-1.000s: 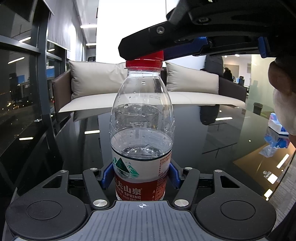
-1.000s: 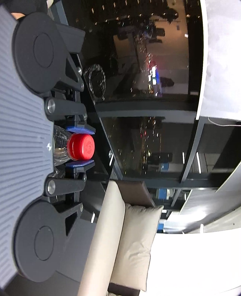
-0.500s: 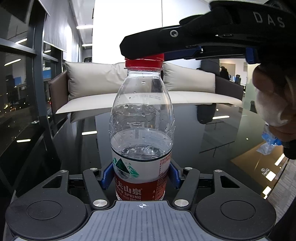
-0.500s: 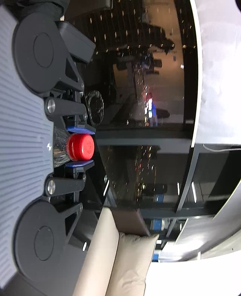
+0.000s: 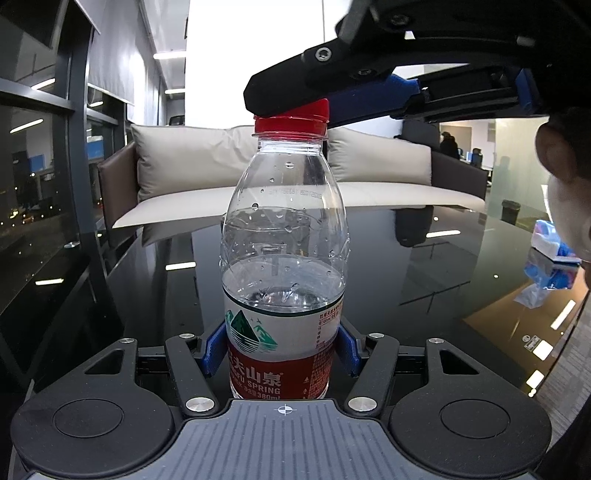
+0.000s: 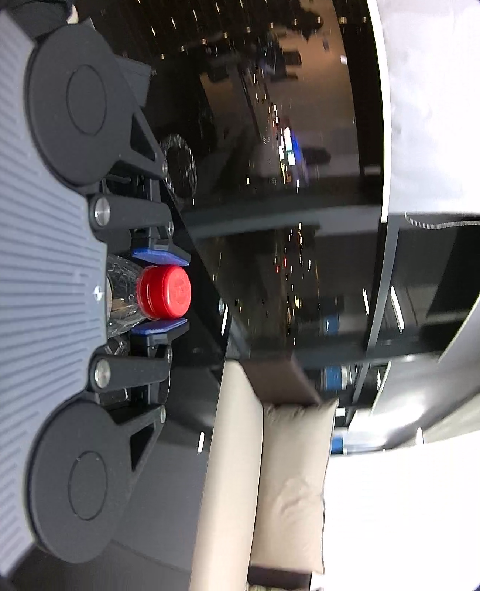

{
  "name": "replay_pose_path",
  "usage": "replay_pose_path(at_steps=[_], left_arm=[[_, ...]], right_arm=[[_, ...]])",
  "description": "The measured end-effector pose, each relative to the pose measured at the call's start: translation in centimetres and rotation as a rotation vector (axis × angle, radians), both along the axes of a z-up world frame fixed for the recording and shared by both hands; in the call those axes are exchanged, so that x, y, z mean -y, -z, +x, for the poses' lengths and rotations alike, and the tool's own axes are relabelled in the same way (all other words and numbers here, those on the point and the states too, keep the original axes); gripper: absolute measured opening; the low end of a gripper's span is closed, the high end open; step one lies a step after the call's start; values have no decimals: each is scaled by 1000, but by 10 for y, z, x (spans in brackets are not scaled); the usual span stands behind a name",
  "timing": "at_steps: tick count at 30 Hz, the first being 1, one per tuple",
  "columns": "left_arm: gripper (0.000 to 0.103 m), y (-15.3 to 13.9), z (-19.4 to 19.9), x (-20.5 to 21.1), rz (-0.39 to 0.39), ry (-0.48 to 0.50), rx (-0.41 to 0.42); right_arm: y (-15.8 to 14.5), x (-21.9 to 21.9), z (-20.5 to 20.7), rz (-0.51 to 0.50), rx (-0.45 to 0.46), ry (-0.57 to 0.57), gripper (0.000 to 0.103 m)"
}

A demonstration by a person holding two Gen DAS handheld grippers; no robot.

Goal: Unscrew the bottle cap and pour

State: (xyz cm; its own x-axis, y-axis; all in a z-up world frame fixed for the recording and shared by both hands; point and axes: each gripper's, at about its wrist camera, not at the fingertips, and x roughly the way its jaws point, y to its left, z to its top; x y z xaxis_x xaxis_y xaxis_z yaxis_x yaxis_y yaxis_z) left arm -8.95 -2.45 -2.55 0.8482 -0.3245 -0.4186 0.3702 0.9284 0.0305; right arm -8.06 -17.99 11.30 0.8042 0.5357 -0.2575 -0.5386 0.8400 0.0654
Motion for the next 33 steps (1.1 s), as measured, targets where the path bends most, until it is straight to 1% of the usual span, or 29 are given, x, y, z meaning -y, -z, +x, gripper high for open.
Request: replay_pose_path(at_steps=[7,14,16,19,25,33], left_arm=[[56,-2,-1,4,9,0,2],[56,-3,-2,5,8,0,2],[56,-4,-2,5,7,0,1],[56,-4,-1,3,0,-1,-4],[56,-4,0,4,11,-1,2],[56,-5,0,3,8,2,0]], right_arm=[[7,-10,-15,-2,-3,113,33],[11,-15,-13,9,-23,157,33],[13,-18,-13,-4,-17,168,33],[13,-24,-9,-34,10,158,32],[16,-15,0,2,11,135,31],[14,-11,0,-12,25,75,31]])
